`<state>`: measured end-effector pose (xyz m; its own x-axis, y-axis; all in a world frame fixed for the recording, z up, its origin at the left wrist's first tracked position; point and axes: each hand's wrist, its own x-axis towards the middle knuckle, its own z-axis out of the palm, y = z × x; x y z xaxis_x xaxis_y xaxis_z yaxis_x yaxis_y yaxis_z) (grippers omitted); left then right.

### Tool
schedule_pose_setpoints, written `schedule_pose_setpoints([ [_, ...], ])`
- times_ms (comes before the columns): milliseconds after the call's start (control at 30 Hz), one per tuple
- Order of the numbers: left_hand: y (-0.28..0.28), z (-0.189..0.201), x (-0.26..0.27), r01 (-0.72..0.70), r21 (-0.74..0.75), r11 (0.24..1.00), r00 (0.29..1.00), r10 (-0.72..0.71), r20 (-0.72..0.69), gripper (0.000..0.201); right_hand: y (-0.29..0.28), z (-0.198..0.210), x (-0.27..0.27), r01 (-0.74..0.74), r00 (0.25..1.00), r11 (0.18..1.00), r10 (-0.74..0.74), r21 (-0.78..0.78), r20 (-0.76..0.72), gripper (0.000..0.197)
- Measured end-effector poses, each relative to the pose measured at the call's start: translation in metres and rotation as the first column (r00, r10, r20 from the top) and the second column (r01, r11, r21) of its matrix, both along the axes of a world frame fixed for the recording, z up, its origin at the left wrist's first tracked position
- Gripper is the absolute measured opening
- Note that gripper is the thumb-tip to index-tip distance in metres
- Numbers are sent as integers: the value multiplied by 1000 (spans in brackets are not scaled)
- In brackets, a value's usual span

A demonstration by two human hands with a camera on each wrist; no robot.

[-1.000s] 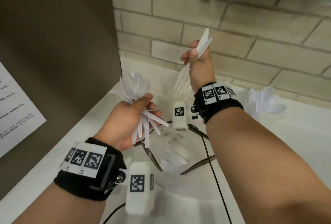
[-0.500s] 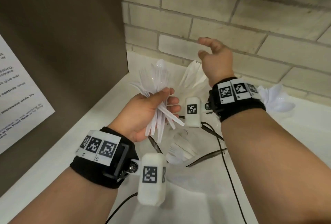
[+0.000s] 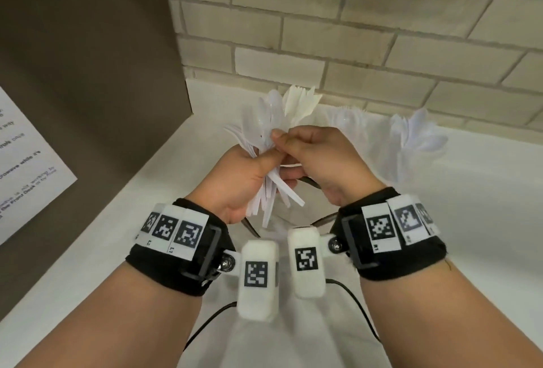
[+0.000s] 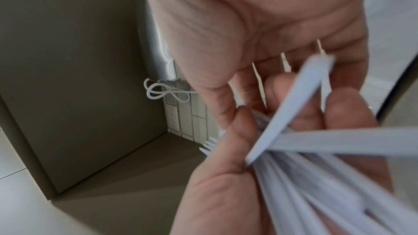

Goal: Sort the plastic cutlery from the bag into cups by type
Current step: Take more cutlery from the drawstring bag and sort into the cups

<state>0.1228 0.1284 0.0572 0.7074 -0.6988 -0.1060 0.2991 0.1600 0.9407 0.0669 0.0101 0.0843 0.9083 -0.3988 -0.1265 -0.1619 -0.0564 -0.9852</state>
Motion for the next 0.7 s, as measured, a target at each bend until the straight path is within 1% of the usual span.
schedule_pose_setpoints([
  [67,-2,-2,-4,13,48,999,999,-15,43,22,3,-3,-4,36,999,999,-36,22,9,40],
  [167,-3,-4,-8,35,78,996,998,-39,55,21,5,-6,-8,56,998,997,-56,45,12,27],
  [267,-4,-3,-10,73,57,996,997,-73,8,29,6,-5,-9,82,997,996,-82,45,8,22],
  [333,-5,-3,-10,74,35,997,996,-72,-52,34,6,-5,-9,97,995,994,-98,47,20,20],
  [400,-6,-2,-10,73,2,997,992,-72,-105,31,6,-5,-10,99,995,994,-100,54,26,18],
  [500,-8,-1,-10,39,-8,999,989,-40,-139,34,5,-6,-10,119,993,991,-120,67,13,24],
  [700,-8,-2,-9,6,47,999,993,0,-118,37,1,-8,-10,136,989,990,-138,49,56,33],
])
